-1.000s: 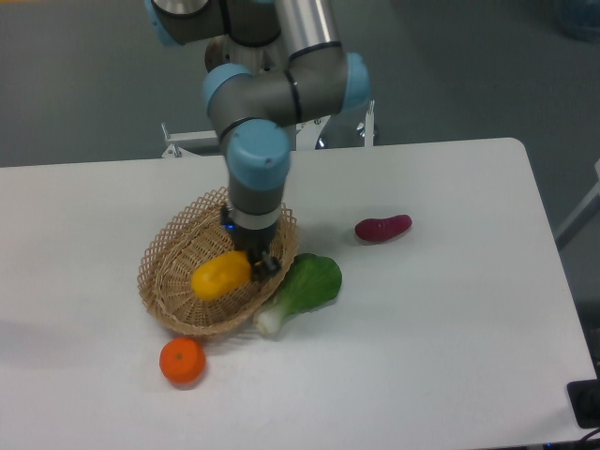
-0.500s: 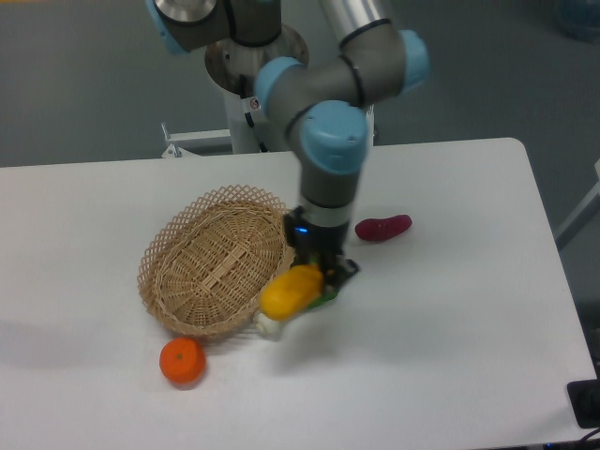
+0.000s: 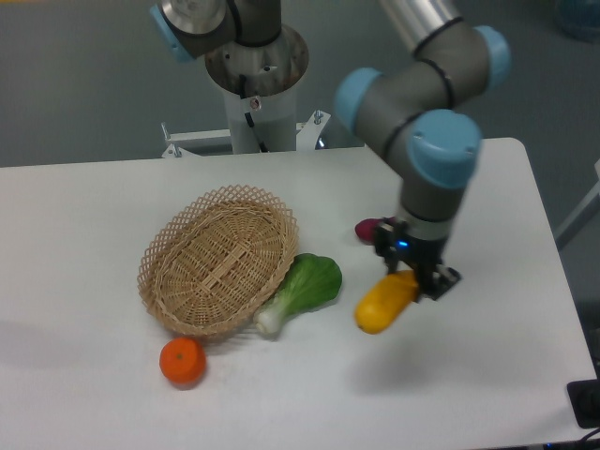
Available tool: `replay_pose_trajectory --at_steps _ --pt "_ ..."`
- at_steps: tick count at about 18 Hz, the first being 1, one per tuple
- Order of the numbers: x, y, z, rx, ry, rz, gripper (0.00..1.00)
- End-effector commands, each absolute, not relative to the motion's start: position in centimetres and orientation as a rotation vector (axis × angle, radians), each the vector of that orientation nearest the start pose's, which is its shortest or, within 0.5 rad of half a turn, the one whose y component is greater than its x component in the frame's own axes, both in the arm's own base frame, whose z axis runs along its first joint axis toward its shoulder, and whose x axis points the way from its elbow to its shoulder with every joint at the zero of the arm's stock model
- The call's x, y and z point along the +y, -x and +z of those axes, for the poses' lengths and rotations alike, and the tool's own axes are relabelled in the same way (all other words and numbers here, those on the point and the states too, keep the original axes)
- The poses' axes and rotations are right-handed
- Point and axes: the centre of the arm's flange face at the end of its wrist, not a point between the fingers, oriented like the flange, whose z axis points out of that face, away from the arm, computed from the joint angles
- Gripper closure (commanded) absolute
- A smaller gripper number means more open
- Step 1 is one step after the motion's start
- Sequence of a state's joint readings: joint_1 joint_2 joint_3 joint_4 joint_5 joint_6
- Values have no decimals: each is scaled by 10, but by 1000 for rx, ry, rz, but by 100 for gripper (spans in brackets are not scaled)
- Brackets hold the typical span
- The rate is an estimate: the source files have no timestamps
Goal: Pick up the mango from the basket
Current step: 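Carry the held mango away from the basket, past the bok choy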
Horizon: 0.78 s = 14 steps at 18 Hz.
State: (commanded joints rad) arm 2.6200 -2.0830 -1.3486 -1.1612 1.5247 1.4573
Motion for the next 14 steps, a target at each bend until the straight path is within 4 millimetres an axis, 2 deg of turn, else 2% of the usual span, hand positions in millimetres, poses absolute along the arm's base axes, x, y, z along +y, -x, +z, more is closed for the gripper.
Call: replay_pose_trajectory --at_steps 5,9,14 --pt "461 548 319 607 3039 155 62" --pt "462 556 327 614 3039 187 62" --pt "462 569 326 604 3039 197 61"
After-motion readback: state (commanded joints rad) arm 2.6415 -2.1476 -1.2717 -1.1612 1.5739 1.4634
